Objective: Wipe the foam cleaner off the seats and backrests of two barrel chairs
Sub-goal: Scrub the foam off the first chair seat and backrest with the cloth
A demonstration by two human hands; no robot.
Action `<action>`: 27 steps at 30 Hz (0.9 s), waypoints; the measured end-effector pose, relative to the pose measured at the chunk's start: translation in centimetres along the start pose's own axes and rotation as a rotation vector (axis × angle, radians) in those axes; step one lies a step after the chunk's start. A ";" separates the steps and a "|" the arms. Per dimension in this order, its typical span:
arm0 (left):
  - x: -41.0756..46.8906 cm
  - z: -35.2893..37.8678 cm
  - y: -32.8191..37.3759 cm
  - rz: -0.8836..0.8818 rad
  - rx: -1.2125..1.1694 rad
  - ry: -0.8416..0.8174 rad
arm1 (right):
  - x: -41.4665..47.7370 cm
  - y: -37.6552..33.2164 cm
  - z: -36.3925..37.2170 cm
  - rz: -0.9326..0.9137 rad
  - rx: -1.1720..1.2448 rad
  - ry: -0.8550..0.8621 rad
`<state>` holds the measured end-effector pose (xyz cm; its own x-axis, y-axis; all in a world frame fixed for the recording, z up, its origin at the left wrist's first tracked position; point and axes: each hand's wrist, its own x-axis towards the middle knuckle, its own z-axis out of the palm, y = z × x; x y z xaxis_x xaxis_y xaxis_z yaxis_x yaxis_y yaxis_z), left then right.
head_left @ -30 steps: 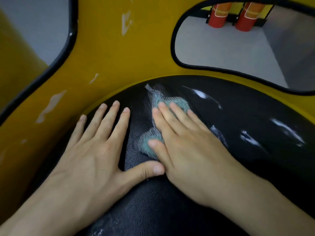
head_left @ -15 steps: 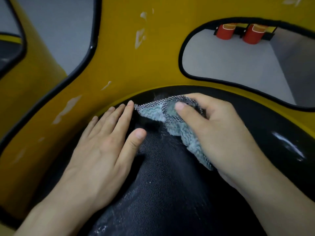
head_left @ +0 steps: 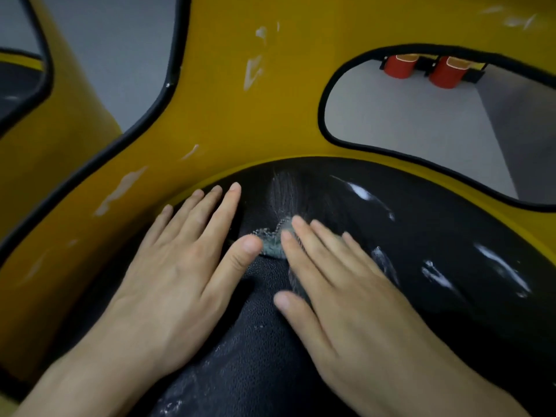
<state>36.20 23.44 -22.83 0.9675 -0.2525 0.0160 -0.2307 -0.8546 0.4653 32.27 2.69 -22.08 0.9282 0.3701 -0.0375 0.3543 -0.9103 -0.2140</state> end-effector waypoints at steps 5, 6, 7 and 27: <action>0.0 -0.2 0.2 -0.015 -0.027 0.000 | -0.4 -1.1 0.6 -0.005 -0.027 0.027; 0.0 -0.3 0.2 -0.019 -0.042 0.000 | 0.8 -1.1 0.2 -0.007 -0.027 0.018; 0.0 -0.4 0.3 -0.021 -0.054 -0.002 | 2.3 -0.8 -0.2 -0.001 -0.020 0.006; 0.0 -0.4 0.2 -0.020 -0.020 -0.027 | 8.2 1.3 -1.1 0.092 -0.082 -0.043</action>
<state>36.19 23.43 -22.33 0.9686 -0.2478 -0.0176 -0.2088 -0.8505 0.4828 40.47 4.33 -21.61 0.9521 0.2905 -0.0952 0.2778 -0.9522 -0.1272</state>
